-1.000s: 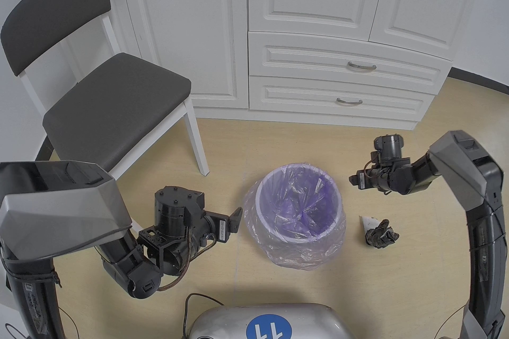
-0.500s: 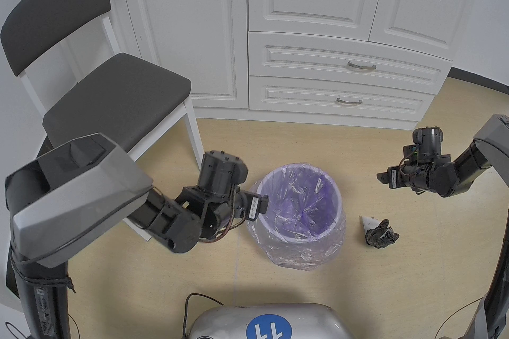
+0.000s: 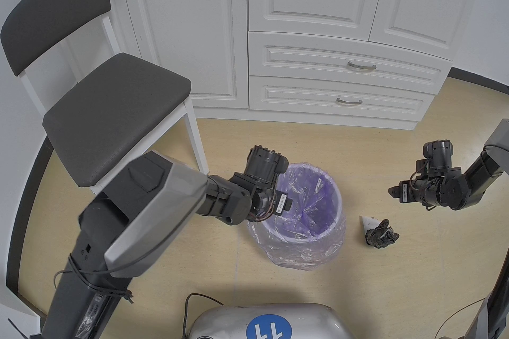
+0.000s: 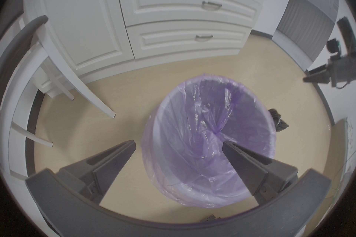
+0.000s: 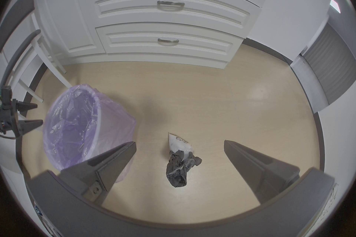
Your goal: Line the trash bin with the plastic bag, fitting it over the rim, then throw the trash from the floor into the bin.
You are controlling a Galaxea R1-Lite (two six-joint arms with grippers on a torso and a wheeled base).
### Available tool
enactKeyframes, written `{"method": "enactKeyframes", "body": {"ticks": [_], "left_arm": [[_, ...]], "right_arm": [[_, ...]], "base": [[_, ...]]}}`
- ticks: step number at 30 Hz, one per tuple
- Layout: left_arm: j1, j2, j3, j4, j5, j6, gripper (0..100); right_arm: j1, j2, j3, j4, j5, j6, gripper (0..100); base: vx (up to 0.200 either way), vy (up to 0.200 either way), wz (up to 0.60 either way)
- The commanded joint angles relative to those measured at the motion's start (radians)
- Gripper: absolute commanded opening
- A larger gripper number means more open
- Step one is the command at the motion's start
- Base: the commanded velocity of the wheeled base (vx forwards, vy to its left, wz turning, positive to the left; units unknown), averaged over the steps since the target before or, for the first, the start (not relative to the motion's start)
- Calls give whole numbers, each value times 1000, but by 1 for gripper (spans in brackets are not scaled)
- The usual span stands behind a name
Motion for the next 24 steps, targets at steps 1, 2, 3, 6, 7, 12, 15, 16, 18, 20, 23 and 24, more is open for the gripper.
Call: {"method": "enactKeyframes", "body": {"ticks": [1, 2, 3, 6, 7, 12, 15, 16, 18, 20, 23, 24], "left_arm": [[-31, 168, -206, 151, 107, 9, 100], [-33, 175, -224, 171, 130, 20, 100], [-33, 183, -228, 190, 151, 37, 100], [-34, 191, -228, 217, 190, 69, 100], [-34, 189, -228, 223, 205, 72, 100], [-26, 160, -207, 226, 227, 63, 100], [-23, 106, -146, 223, 227, 26, 100], [-22, 85, -117, 220, 227, 11, 100], [-20, 42, -57, 217, 227, -8, 100], [-14, -7, 18, 208, 222, -26, 100], [-8, -58, 101, 179, 217, -50, 100], [-2, -88, 163, 142, 216, -66, 100]], "right_arm": [[-14, -37, 28, -2, -7, 4, 100], [-16, -38, 28, -2, -7, 3, 100], [-16, -41, 28, -2, -7, 3, 100], [-20, -50, 37, -2, -9, 0, 100], [-22, -52, 43, -2, -9, -2, 100], [-23, -53, 43, -2, -9, -11, 100], [-23, -58, 48, -4, -9, -13, 100], [-22, -63, 51, -4, -9, -14, 100], [-22, -64, 54, -4, -9, -14, 100], [-22, -66, 56, -4, -9, -14, 100], [-19, -66, 59, -4, -9, -14, 100], [-16, -66, 60, -4, -9, -14, 100]], "base": [[0, 0, 0], [0, 0, 0], [0, 0, 0], [0, 0, 0], [0, 0, 0], [0, 0, 0], [0, 0, 0], [0, 0, 0], [0, 0, 0], [0, 0, 0], [0, 0, 0], [0, 0, 0]]}}
